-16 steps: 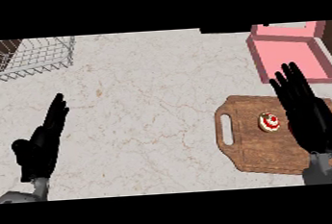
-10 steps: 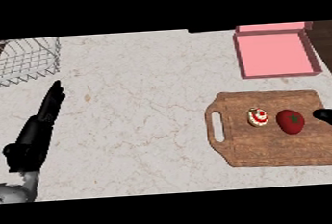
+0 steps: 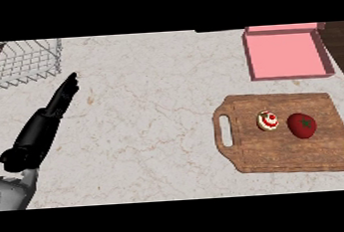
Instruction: Pick the cupcake from the cutting board and place it in the cardboard box
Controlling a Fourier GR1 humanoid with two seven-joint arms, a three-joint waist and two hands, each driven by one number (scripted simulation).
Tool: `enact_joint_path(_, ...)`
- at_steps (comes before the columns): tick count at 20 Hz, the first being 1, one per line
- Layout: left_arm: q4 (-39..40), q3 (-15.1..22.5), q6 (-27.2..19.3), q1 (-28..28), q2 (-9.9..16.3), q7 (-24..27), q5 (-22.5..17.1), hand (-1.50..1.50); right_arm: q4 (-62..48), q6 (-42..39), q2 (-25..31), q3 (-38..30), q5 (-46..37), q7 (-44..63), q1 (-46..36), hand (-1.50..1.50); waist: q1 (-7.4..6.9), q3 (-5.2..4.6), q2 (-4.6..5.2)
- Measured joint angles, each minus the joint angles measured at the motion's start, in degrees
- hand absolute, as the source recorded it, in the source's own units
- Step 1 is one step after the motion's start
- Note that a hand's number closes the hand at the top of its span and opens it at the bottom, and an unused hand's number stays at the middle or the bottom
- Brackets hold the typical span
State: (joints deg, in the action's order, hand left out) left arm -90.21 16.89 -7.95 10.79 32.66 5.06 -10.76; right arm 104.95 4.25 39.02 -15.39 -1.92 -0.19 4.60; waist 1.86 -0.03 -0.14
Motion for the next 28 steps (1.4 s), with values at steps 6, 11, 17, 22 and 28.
enact_joint_path(6, 2.0, -0.4, 2.7, 2.2, -0.9, 0.9, 0.5, 0.0, 5.0, -4.3, 5.3, 2.6, -8.0, 1.5, 3.6, -1.5, -0.96, -0.03, 0.11)
enact_joint_path(11, 2.0, -0.4, 3.9, 3.3, -1.3, 0.4, 0.8, 0.0, 7.9, -11.9, 11.6, 8.1, -12.7, 11.3, 2.1, -1.5, -2.11, -0.09, 0.25)
enact_joint_path(17, 2.5, -0.3, 4.9, 4.1, -2.6, 0.4, 1.5, 0.0, 12.7, -21.0, 13.9, 18.4, -15.8, 27.1, -4.8, -1.5, -3.16, -0.12, 0.35)
enact_joint_path(22, 4.1, -0.9, 5.7, 4.3, -3.6, 1.4, 2.4, 0.0, 12.8, -27.3, 10.4, 27.5, -17.8, 41.1, -13.8, -1.5, -3.4, -0.12, 0.41)
enact_joint_path(28, 3.1, -2.1, 6.0, 3.1, -5.0, 0.5, 4.1, 0.0, 10.8, -32.1, 2.5, 33.9, -19.1, 51.3, -20.6, -1.5, -2.75, -0.04, 0.22)
